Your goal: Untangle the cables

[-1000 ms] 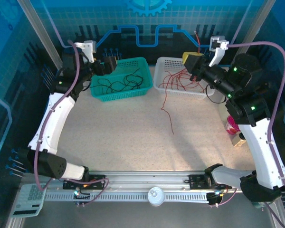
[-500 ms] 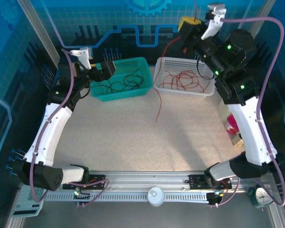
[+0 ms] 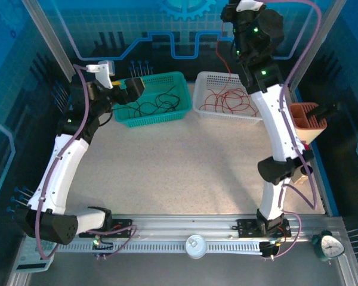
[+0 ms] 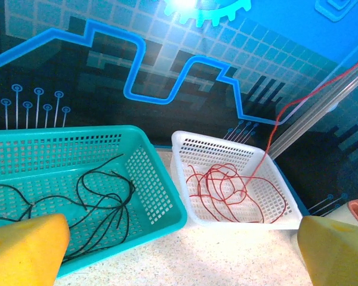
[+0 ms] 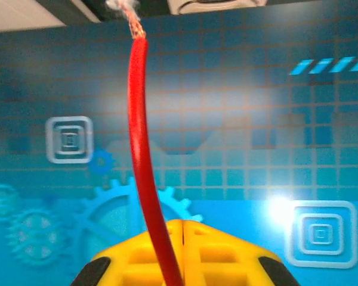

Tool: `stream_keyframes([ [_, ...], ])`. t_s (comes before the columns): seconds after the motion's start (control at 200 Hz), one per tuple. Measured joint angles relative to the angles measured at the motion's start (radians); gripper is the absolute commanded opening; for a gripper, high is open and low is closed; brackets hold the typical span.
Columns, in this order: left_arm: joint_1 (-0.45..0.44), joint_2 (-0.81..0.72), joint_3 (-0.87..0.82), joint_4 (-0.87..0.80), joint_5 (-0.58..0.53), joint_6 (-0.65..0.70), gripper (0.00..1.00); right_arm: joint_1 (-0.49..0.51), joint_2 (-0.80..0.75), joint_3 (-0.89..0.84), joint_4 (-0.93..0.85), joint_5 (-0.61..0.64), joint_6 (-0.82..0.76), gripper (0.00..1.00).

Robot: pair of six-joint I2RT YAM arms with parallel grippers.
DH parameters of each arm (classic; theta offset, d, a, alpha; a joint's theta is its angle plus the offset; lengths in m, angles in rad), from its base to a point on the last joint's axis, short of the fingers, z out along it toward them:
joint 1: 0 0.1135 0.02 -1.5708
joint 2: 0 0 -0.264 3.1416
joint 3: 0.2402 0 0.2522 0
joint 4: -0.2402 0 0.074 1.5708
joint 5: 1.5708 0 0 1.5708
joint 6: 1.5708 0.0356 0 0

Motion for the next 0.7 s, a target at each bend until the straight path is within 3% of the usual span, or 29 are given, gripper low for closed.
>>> stream_keyframes([
  [0.15, 0.0, -0.004, -0.012, 0.015, 0.012, -0.017, 0.99, -0.028, 0.043, -0.084, 0.018, 0.087, -0.013, 0.0],
  [0.49, 0.0, -0.042, -0.065, 0.029, 0.034, -0.043, 0.99, -0.043, -0.004, -0.753, 0.062, 0.124, 0.076, 0.0],
  [0.7, -0.006, -0.045, -0.077, 0.037, 0.04, -0.051, 0.99, -0.109, 0.008, -0.776, -0.061, 0.095, 0.192, 0.0],
])
